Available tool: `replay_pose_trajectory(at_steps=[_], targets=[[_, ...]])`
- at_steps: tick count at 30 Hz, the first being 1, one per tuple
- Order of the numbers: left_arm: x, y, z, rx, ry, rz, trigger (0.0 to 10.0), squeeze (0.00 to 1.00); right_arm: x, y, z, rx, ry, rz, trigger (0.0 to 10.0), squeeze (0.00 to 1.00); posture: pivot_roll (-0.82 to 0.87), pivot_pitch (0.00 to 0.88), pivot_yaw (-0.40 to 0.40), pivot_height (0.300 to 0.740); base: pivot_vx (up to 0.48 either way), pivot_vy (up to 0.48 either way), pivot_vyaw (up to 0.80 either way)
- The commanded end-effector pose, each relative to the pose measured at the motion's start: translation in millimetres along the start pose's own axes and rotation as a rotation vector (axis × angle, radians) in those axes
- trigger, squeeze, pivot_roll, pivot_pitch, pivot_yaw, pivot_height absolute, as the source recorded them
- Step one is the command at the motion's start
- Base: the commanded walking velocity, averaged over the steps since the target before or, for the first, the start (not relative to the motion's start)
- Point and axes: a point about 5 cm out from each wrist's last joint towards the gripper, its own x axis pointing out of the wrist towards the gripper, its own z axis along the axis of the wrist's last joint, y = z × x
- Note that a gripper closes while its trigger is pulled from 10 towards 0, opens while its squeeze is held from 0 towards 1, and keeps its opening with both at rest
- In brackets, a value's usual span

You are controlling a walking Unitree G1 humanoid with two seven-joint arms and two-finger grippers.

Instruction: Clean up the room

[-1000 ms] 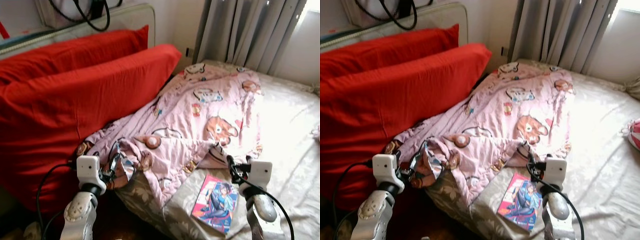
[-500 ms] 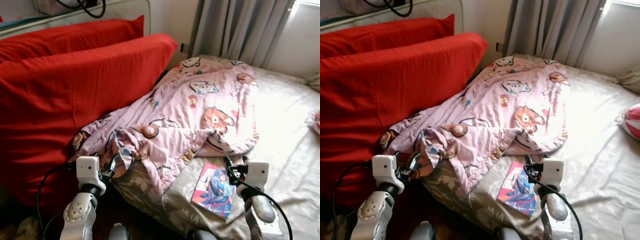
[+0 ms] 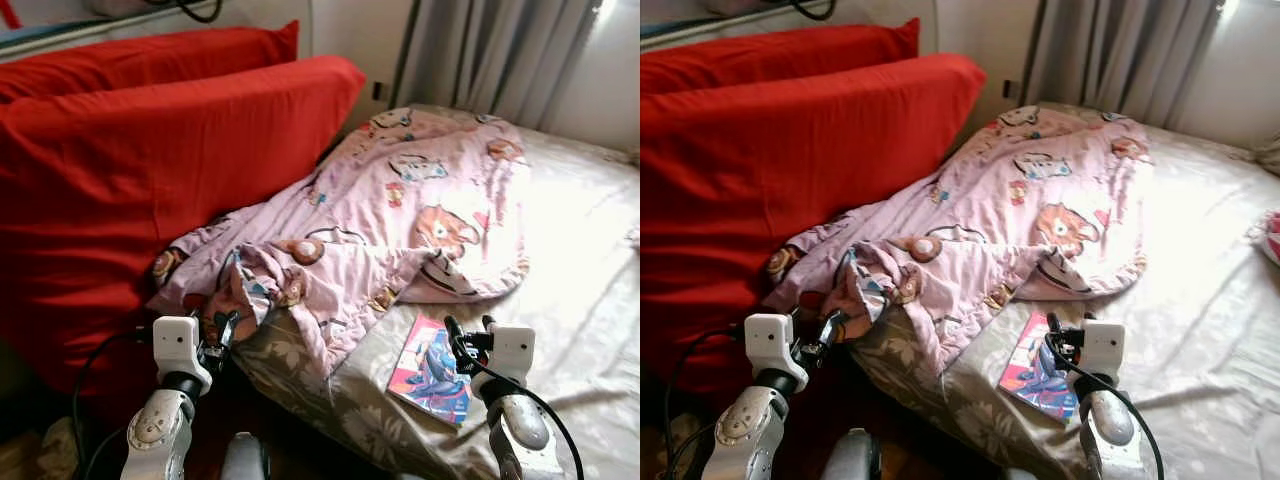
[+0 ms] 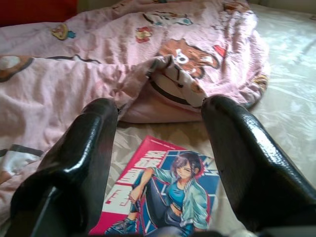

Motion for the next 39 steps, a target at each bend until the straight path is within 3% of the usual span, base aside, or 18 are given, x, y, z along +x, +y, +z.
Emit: replay_pose_trajectory(at_steps=[1,7,39], targets=[[1.6,-2.1,3.1,0.004,-0.007,-0.012,10.0,0.0,-0.2,-1.6,-1.7,0.0,0.014,-0.01,10.0,0.0,0.07,0.042,-0.047,0.642,0.0,0.0,0.0],[3.5,-2.8,3.7,0.005,-0.009,-0.017,10.0,0.0,0.4,-4.6,-1.3,-0.012,0.014,-0.024,10.0,0.0,0.07,0.038,-0.047,0.613,0.0,0.0,0.0],[5.2,-1.7,3.3,0.021,0.0,-0.021,10.0,0.0,5.2,1.8,0.5,-0.003,0.003,-0.001,10.0,0.0,0.08,0.043,-0.048,0.589,0.0,0.0,0.0]])
